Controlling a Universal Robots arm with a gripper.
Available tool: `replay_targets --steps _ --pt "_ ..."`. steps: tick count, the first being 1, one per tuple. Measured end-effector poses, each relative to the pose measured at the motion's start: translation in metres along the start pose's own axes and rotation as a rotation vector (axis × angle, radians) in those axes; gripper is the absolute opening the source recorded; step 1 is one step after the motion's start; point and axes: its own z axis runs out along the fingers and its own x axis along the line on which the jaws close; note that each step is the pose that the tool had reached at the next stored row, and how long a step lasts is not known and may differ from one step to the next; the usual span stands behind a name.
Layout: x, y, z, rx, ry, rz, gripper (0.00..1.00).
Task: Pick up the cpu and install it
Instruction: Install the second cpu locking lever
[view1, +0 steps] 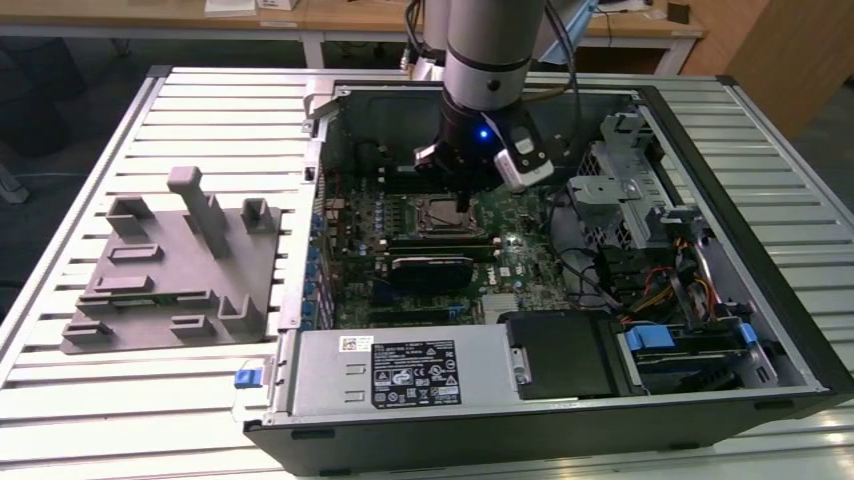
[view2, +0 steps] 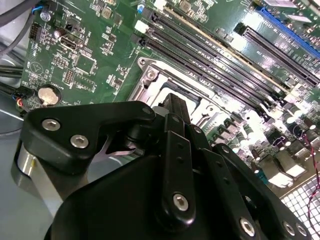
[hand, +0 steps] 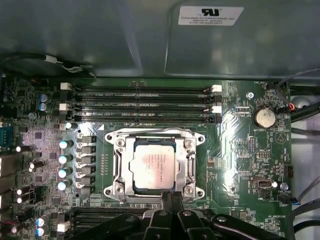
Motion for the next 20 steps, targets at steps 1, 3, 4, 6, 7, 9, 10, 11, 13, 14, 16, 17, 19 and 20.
replay_targets --steps 1,3,4,6,7,9,10,11,13,14,16,17,19,20 --pt "0.0000 -0.0003 0.0000 0.0000 0.0000 0.000 0.11" --pt "0.0000 -0.0010 -0.0001 0.0000 0.0000 0.000 0.11" --pt "0.0000 -0.0013 -0.0001 0.0000 0.0000 0.000 0.11" --pt "0.0007 -0.0018 -0.0001 0.0000 -0.0001 0.000 0.11" --pt "0.0015 -0.0019 -0.0001 0.0000 -0.0001 0.000 0.11" --pt "0.0039 -0.0021 -0.0002 0.0001 0.0000 0.000 0.11" --pt "0.0047 -0.0021 -0.0002 0.0001 0.0000 0.000 0.11" --pt "0.0052 -0.0022 -0.0001 0.0000 0.0000 0.000 0.11" --pt "0.0056 -0.0036 -0.0002 0.0000 0.0000 0.000 0.11" --pt "0.0057 -0.0052 -0.0004 0.0001 0.0001 0.000 0.11" --pt "0.0057 -0.0097 -0.0006 0.0000 0.0000 0.000 0.11" --pt "0.0057 -0.0121 -0.0007 0.0000 0.0000 0.000 0.11" --pt "0.0063 -0.0158 -0.0008 -0.0002 0.0000 0.000 0.11" --pt "0.0074 -0.0168 -0.0007 -0.0002 0.0000 0.000 0.11"
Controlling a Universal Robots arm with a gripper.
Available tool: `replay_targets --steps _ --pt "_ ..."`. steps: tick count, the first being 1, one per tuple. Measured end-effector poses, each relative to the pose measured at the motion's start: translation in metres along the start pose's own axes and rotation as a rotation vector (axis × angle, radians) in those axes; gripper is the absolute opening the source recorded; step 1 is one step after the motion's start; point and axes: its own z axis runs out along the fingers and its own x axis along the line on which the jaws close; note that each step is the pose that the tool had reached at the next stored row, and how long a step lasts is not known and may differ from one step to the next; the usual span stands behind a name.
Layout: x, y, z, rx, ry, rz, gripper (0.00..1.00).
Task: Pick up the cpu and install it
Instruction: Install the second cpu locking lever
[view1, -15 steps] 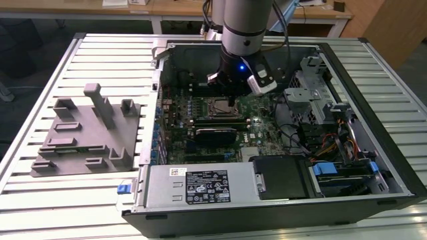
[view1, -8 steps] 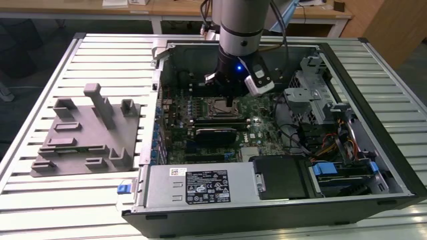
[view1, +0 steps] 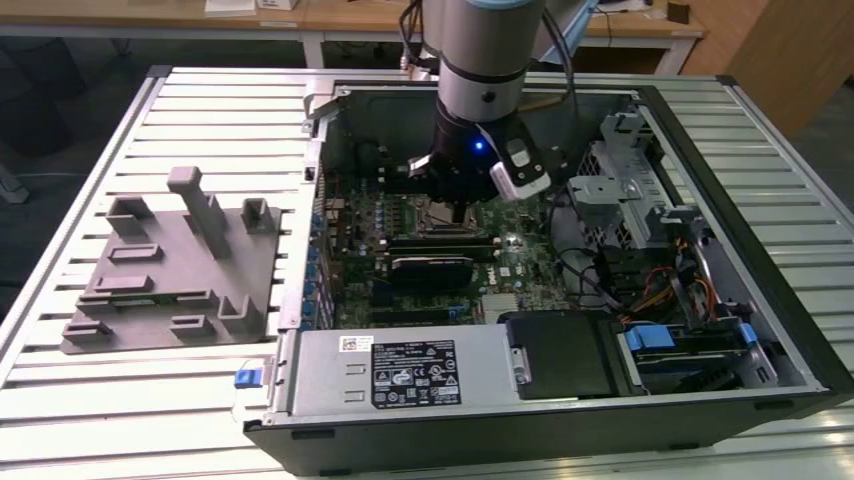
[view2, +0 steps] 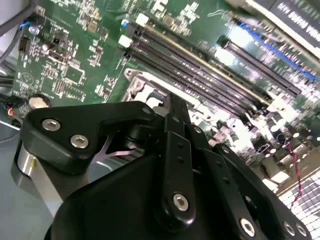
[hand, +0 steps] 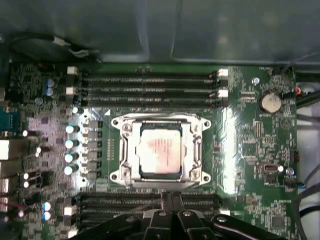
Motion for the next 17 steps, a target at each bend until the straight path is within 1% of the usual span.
replay_targets --steps 6,8,11,13,15,16,17 --pt "0.0140 -0.0016 0.0015 -0.0008 -0.0001 0.000 0.11" --pt "0.0171 -0.0018 0.0034 -0.0038 0.0001 0.000 0.11" --pt "0.0198 -0.0020 0.0074 -0.0078 0.0000 0.000 0.11" --pt "0.0199 -0.0027 0.0101 -0.0092 0.0007 -0.001 0.11" --pt "0.0200 -0.0038 0.0121 -0.0135 0.0016 0.000 0.11" --pt "0.0200 -0.0047 0.0128 -0.0172 0.0022 0.000 0.11" --pt "0.0199 -0.0066 0.0132 -0.0243 0.0023 0.000 0.11"
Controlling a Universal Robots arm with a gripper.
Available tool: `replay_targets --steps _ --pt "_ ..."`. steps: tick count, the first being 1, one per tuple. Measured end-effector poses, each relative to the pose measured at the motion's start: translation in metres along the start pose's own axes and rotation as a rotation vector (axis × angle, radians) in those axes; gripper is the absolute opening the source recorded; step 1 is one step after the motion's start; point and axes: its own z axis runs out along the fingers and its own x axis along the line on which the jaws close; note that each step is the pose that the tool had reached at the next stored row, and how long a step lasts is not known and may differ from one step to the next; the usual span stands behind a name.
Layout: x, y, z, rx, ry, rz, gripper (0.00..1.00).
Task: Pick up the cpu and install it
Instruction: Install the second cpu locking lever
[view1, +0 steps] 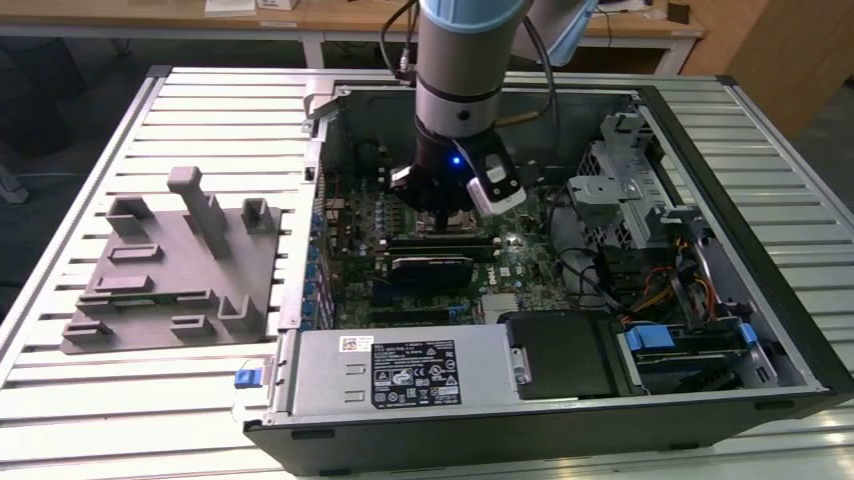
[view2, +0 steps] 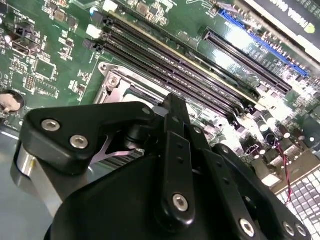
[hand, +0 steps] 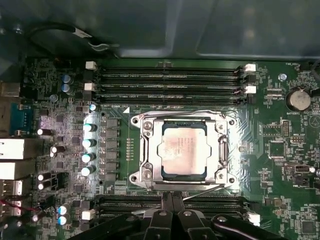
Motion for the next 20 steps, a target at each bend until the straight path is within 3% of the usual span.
replay_targets --steps 4,11,14,20 --pt "0.0000 -0.0074 0.0003 -0.0283 0.0003 0.000 0.11" --pt "0.0039 -0.0109 0.0030 -0.0570 0.0005 0.000 0.11" --pt "0.0069 -0.0116 0.0058 -0.0642 0.0004 0.000 0.11" --pt "0.0088 -0.0126 0.0141 -0.0683 0.0006 0.000 0.11"
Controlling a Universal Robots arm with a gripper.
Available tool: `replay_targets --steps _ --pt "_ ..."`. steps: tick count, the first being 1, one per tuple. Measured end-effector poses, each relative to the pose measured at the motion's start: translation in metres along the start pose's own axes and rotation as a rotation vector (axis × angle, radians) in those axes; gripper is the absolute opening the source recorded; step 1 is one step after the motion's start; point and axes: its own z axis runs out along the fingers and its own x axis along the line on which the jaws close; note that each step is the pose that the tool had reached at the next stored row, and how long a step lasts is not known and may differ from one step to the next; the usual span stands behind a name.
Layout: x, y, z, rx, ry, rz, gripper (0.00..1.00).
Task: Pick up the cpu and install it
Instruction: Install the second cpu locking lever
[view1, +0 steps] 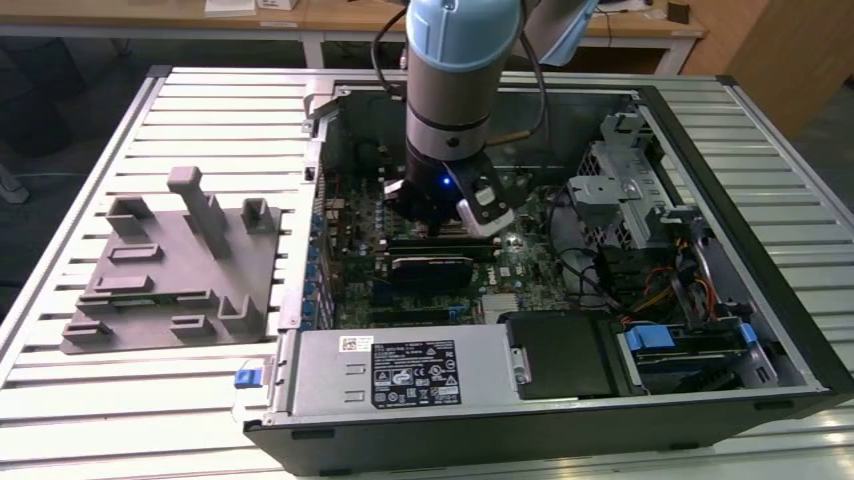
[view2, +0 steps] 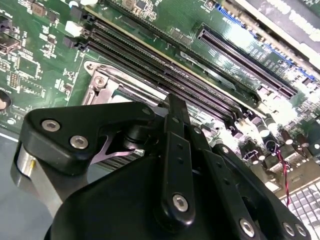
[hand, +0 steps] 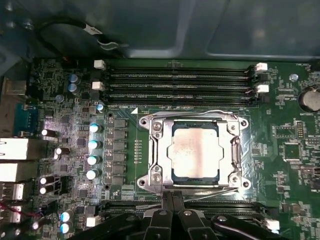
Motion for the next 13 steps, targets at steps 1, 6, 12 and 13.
replay_targets --steps 1,6,12,13 --pt "0.0000 -0.0003 0.0013 -0.0008 0.0001 0.000 0.11" --pt "0.0000 -0.0048 0.0029 -0.0123 0.0004 0.000 0.11" --pt "0.0010 -0.0115 0.0020 -0.0567 0.0008 0.000 0.11" --pt "0.0016 -0.0121 0.0020 -0.0626 0.0008 0.000 0.11"
